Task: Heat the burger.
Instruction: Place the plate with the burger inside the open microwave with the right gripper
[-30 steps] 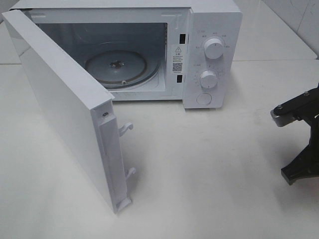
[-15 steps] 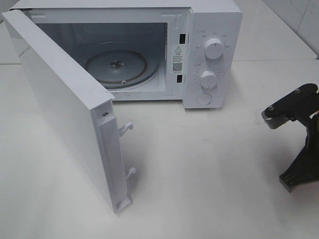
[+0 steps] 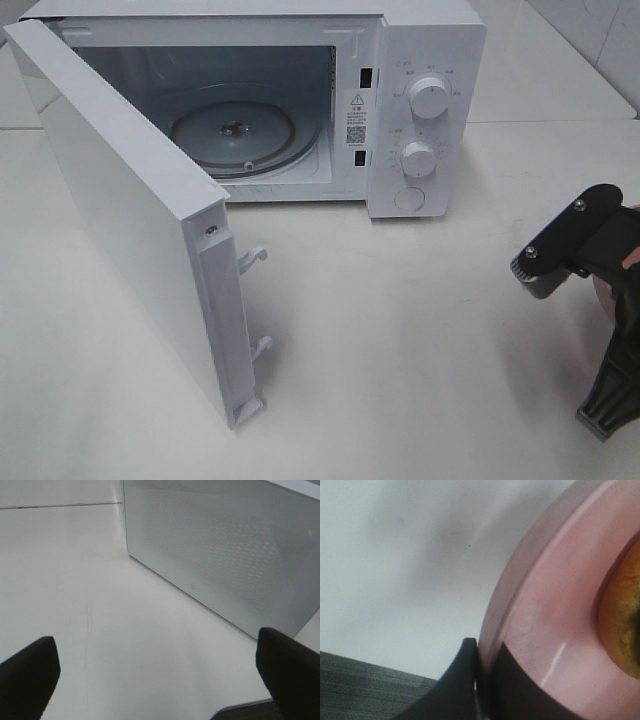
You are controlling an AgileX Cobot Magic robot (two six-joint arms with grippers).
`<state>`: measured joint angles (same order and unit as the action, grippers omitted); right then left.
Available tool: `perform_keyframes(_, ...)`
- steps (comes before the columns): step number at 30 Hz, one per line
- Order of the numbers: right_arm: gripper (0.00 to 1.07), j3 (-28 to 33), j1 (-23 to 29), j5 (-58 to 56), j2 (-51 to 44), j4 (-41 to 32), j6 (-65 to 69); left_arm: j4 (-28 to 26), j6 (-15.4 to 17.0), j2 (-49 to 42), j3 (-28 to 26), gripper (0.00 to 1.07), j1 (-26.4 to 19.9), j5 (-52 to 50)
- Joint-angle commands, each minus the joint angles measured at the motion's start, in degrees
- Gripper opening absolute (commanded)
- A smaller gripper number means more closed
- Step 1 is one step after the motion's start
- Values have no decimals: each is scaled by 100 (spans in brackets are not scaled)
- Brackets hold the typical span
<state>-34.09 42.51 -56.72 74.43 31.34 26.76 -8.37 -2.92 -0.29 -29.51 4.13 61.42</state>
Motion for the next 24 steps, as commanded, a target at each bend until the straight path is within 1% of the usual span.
perform_keyframes(1,0,132,252,-292,-195,327,-115,-29,6,-97,-6,100,11,-40)
perform_keyframes(2,0,132,252,-292,-195,327,-115,-29,6,-97,-6,100,11,-40)
perform_keyframes(4,0,264,573,-372,-344,418,-246,-29,6,-97,-6,100,11,-40)
perform_keyframes(5,0,264,573,-372,-344,418,-246,-29,6,-97,-6,100,11,-40)
perform_keyframes(6,0,332,728,-367,-395,441,-350,-29,6,-97,-6,100,11,-40)
perform_keyframes(7,0,332,728,-367,-395,441,-350,-29,6,-97,-6,100,11,-40)
perform_keyframes(9,0,395,951,-355,-453,458,-544,-29,6,-97,-6,100,11,-40)
perform_keyframes(11,0,424,1054,-309,-453,516,-670,-29,6,-97,-6,100,11,-40)
perform_keyframes(20,0,453,1100,63,-453,922,-1272,-29,6,-97,-6,100,11,-40)
perform_keyframes(24,0,453,1100,447,-453,1043,-1690,-29,6,-97,-6,100,11,-40)
